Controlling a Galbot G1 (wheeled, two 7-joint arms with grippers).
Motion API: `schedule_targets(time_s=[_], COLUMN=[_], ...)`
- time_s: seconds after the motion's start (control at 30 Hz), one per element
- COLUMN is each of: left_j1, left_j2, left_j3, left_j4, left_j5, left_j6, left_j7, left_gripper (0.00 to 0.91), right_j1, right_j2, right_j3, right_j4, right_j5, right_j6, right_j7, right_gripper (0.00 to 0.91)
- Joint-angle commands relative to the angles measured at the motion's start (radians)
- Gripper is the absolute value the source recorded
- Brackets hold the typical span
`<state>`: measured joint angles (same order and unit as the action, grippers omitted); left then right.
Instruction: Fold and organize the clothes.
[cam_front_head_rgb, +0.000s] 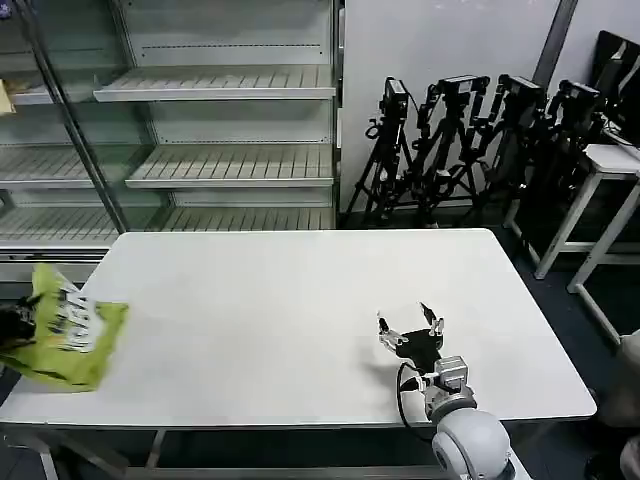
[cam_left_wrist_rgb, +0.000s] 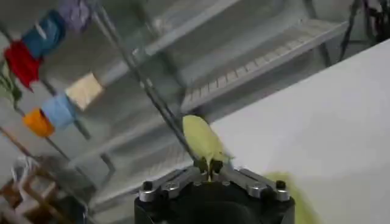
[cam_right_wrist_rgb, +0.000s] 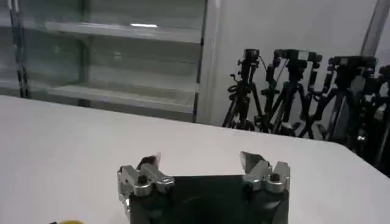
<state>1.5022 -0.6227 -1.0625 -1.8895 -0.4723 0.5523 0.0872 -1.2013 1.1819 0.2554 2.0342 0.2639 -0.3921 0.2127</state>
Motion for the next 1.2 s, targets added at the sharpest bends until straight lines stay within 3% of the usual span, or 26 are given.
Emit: schedule_targets(time_s=[0.03,0.13,0.23,0.43,0.73,0.77,0.8,1.07,1.13,1.2], left_j1=[0.054,-0.004,-0.091,-0.174,-0.513,-0.533,-0.549,-0.619,-0.631,-0.643], left_j2=[-0.194,-0.331,-0.426,-0.493,-0.605,-0.619,-0.631,-0.711,-0.731,-0.750], left_j3=[0.412,0.777,0.944,0.996,1.017,1.026,1.040,1.064,1.063,1.063], left_j4=[-0.404,-0.436,-0.421,-0.344,-0.205,-0.193,-0.177,-0.124,-0.121,-0.114], left_j5=[0.239,0.322,0.289,0.198,-0.195,-0.226,-0.241,-0.262,-0.264,-0.264], left_j6=[0.022,0.012,0.024,0.024,0.027,0.027,0.027,0.025,0.025,0.025], left_j7=[-0.043,-0.104,-0.153,-0.307,-0.599,-0.629,-0.651,-0.676,-0.681,-0.690], left_gripper=[0.010,0.010,0.010,0.010,0.020,0.081,0.907,0.907,0.907,0.907], right_j1=[-0.002,-0.015,-0.027,-0.039,-0.023,-0.019,-0.007,0.118,0.150,0.176], right_j2=[0.006,0.004,0.001,-0.012,-0.020,-0.022,-0.026,-0.004,0.005,0.010], right_j3=[0.001,0.007,0.016,0.051,0.088,0.094,0.105,0.115,0.112,0.116], right_j4=[0.007,0.018,0.027,0.038,0.042,0.041,0.038,-0.046,-0.083,-0.104], right_j5=[-0.003,-0.007,-0.011,-0.007,-0.008,-0.010,-0.008,-0.027,-0.015,-0.025], right_j6=[0.000,0.000,-0.002,0.001,-0.005,-0.004,0.000,0.012,0.071,0.068], right_j7=[-0.001,-0.002,-0.003,-0.006,-0.019,-0.026,-0.041,-0.088,-0.092,-0.093], right_gripper=[0.907,0.907,0.907,0.907,0.907,0.907,0.907,0.907,0.907,0.907])
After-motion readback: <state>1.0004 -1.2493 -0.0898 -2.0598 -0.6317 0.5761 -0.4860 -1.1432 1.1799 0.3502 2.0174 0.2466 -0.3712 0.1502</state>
